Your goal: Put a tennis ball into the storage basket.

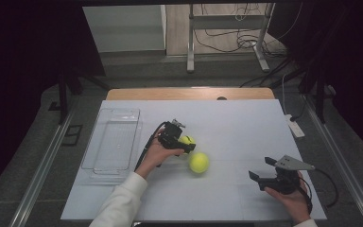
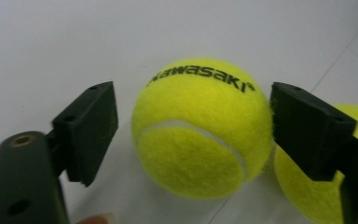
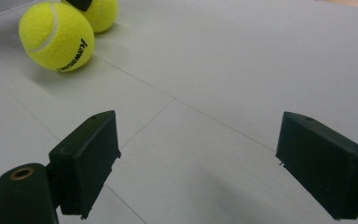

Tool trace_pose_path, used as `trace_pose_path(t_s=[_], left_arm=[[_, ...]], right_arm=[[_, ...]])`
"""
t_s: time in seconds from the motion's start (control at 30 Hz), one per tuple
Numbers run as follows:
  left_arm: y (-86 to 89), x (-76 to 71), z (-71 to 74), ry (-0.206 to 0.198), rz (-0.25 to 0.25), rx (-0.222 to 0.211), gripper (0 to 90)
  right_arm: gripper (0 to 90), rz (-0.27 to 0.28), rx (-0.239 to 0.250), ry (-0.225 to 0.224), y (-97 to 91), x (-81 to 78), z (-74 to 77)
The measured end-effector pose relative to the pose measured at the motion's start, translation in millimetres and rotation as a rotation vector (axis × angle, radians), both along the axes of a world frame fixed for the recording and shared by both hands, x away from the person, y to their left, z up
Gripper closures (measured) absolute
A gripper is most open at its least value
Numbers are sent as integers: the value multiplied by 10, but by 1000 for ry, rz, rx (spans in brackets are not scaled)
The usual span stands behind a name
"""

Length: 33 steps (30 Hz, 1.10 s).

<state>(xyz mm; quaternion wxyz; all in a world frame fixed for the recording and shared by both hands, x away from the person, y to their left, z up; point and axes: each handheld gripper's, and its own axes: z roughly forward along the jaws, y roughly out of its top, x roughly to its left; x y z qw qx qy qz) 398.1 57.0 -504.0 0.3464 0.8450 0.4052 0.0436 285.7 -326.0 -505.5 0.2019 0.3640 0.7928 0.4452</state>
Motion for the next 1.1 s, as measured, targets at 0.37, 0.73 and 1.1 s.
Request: trace_pose_path(t_s=[0.37, 0.73, 1.1], left_arm=[[6, -10, 11, -6, -16, -1, 275], [43, -25, 56, -38, 7, -1, 280], [105, -89, 192, -86, 23, -52, 279]], right_arm=[[131, -1, -3, -3, -3, -2, 2], [131, 0, 0, -3, -7, -2, 3], [131, 1, -1, -5, -1, -5, 5]])
